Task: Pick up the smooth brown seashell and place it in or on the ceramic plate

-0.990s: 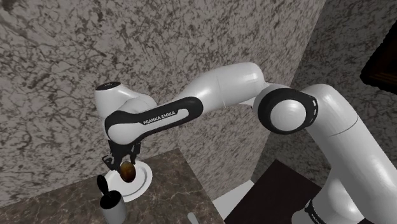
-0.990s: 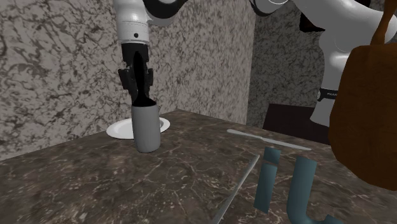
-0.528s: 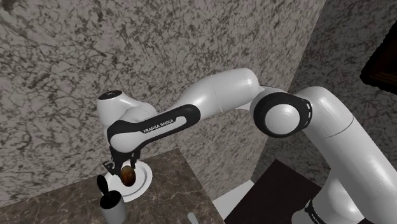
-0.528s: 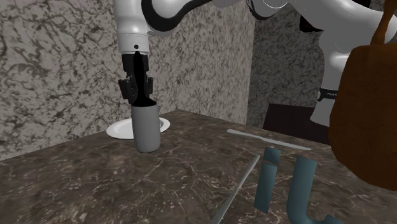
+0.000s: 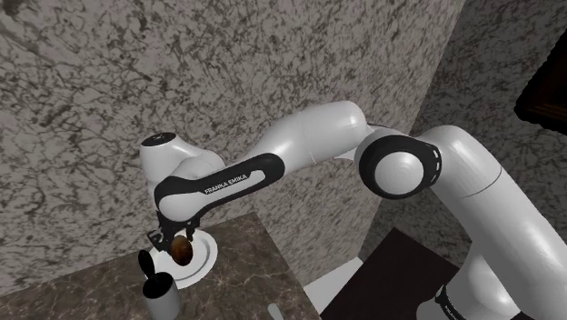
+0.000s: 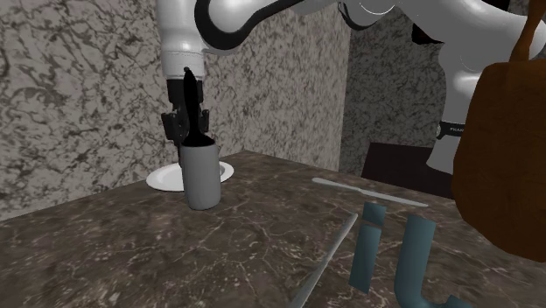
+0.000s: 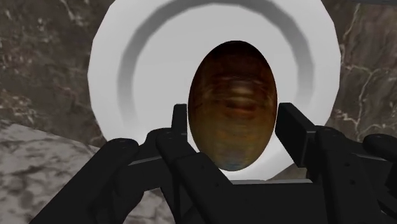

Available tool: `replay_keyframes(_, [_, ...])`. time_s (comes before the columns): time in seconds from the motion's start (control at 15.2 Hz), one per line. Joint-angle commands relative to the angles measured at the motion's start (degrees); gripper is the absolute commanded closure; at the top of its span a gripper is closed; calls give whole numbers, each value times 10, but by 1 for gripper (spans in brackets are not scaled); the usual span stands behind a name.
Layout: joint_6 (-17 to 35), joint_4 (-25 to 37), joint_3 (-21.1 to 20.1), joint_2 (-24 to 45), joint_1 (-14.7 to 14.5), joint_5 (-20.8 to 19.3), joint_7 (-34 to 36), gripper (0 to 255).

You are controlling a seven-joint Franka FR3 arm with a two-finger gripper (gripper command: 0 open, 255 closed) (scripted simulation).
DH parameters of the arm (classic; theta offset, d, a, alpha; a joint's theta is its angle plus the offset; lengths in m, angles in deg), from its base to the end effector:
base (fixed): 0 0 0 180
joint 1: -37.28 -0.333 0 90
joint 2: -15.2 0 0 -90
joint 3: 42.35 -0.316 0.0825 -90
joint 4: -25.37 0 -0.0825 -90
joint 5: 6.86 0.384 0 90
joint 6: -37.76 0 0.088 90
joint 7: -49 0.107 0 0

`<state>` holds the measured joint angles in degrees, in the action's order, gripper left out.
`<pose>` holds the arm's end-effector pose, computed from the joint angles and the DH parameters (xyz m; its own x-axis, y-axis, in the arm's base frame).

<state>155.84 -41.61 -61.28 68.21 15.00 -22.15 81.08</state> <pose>0.6290 0.4333 0.2483 0.9875 0.1577 -0.0038 0.1575 -0.9871 -0.0283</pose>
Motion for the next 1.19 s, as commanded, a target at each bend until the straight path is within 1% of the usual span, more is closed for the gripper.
replay_keyframes(0.0, [0, -12, 0, 4, 0, 1, 0, 255])
replay_keyframes(0.07, [1, -11, 0, 6, 2, 1, -2, 0])
replay_keyframes(0.13, [5, -23, -1, -2, 5, 2, -2, 0])
replay_keyframes(0.33, [6, -29, -1, -6, 6, 2, -1, 0])
replay_keyframes(0.4, [0, -12, 0, 4, 0, 1, 0, 0])
replay_keyframes(0.66, [-49, 4, -8, -29, 3, 9, -4, 0])
replay_keyframes(1.12, [-49, 4, -8, -29, 3, 9, -4, 0])
